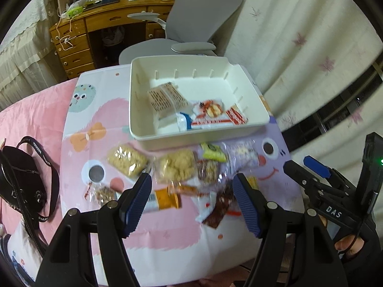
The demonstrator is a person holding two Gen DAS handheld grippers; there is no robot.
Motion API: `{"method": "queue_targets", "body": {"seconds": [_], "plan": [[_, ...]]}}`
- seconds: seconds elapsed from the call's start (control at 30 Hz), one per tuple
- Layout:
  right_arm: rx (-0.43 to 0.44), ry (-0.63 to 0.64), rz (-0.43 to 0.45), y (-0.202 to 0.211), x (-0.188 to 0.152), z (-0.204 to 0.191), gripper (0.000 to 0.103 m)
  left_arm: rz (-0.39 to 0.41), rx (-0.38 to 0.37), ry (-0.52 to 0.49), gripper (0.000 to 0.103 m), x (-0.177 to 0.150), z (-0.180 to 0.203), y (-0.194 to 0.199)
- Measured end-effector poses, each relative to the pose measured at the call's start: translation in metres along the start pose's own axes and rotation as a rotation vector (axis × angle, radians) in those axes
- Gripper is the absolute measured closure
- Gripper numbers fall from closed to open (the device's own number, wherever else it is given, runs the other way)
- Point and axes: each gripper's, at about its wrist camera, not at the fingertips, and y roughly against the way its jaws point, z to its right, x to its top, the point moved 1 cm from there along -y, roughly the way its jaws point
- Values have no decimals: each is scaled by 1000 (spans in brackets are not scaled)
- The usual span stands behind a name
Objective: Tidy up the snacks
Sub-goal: 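Move both tools back toward the snacks beside the tray, then grasp the brown snowflake wrapper with left tool while right tool grasps the yellow box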
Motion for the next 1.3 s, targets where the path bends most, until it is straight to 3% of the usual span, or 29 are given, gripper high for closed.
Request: {"method": "queue_targets", "body": {"seconds": [0.23, 0.63, 0.97, 1.23, 1.3], "plan": [[-31, -43, 15, 10, -35, -5, 15, -14, -35, -98, 29, -38, 4, 4], [-72, -101, -49, 1, -86, 6, 16, -82, -75, -195, 27, -83, 17, -17], [-109, -57, -52, -20, -107, 20, 16, -123, -79, -292, 24, -95, 37, -51], [-111, 39, -63, -50, -106, 38, 23, -177, -37, -348, 24, -88, 58, -92], [-106, 68, -74, -59, -106, 42, 29, -193, -35, -359, 24, -86, 63, -103]]}}
